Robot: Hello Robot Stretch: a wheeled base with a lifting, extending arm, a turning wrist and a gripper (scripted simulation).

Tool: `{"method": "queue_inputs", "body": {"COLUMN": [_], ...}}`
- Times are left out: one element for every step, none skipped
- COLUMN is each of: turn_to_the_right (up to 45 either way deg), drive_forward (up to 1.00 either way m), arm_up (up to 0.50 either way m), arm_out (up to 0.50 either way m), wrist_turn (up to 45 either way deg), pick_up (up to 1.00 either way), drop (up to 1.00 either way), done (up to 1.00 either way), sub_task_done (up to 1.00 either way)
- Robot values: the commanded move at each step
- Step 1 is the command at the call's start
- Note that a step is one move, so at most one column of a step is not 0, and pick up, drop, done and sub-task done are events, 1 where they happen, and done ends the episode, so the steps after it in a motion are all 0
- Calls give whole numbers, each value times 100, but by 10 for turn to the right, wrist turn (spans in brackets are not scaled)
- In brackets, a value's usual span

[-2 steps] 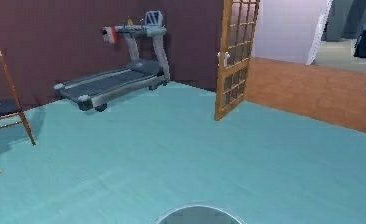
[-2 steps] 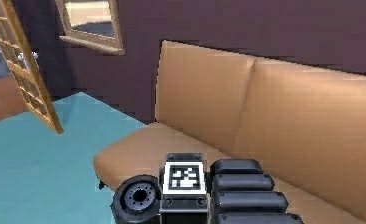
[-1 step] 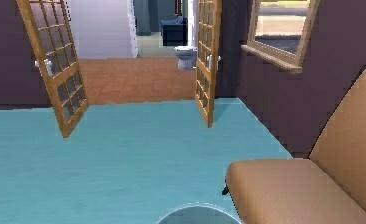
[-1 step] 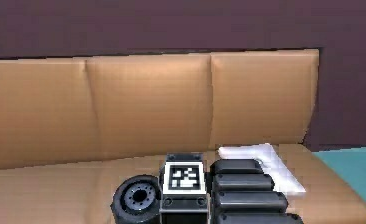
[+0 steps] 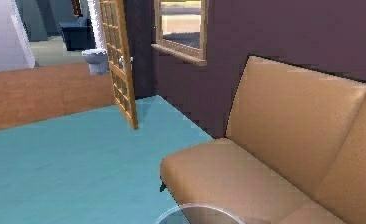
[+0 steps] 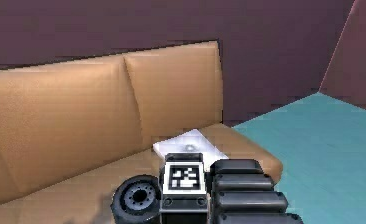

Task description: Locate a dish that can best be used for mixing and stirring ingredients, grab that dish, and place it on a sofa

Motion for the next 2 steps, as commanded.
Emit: {"method": "queue_inputs", "body": {"turn_to_the_right": [0,0], "drive_forward": [0,0], "arm_up": [0,0], "arm_out": [48,0], "wrist_turn": [0,390], "pick_up": [0,0], "drop": [0,0], "done": [0,0], "sub_task_done": [0,0]}}
